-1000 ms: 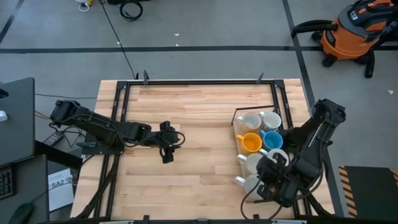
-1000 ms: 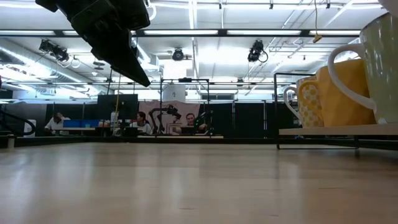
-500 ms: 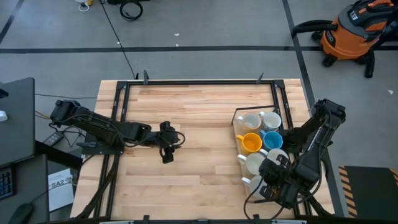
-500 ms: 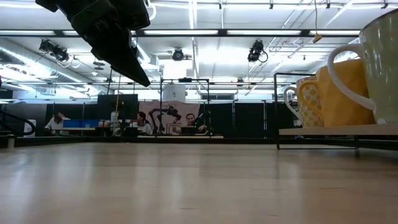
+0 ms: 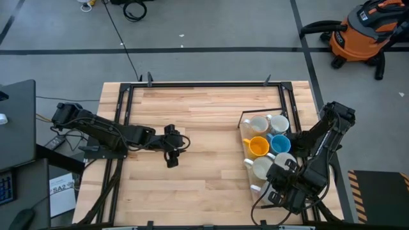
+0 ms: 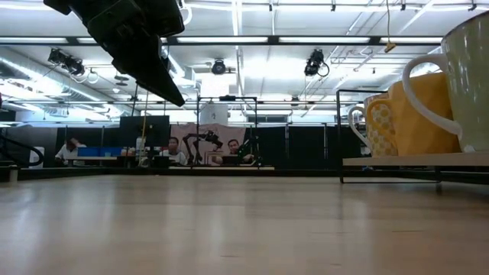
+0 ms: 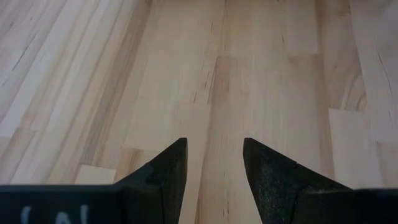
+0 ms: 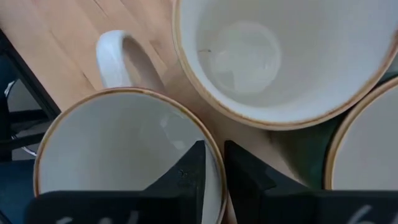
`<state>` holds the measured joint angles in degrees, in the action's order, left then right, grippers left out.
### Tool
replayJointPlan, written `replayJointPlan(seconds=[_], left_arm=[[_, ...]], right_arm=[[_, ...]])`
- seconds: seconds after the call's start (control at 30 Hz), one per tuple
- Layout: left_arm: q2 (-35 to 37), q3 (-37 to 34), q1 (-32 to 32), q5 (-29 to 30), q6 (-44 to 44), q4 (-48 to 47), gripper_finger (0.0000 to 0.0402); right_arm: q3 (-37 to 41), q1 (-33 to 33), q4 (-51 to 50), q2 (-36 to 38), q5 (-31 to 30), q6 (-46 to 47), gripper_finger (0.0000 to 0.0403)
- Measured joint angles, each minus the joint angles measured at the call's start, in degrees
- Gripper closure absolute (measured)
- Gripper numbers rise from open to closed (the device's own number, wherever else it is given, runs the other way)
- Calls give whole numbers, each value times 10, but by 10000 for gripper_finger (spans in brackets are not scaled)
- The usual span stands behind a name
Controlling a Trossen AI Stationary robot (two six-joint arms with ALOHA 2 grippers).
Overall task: Place coffee mugs
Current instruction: Put the brown mug on the shelf, then return to Home Position
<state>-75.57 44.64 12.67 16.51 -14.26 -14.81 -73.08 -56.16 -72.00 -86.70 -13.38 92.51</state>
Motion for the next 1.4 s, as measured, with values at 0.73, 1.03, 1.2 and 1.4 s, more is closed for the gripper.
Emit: replayJointPlan(seconds=[0.73, 1.03, 1.2, 1.4], left_arm=[[0, 0, 0, 0, 0, 0, 239], [0, 0, 0, 0, 0, 0, 239], [0, 0, 0, 0, 0, 0, 239], [0, 0, 0, 0, 0, 0, 239]], right_arm=[[0, 0, -1, 0, 1, -1, 278], [0, 0, -1, 12, 26, -1, 276], [0, 0, -1, 45, 27, -9, 277], [0, 8, -1, 116, 27, -12, 277]])
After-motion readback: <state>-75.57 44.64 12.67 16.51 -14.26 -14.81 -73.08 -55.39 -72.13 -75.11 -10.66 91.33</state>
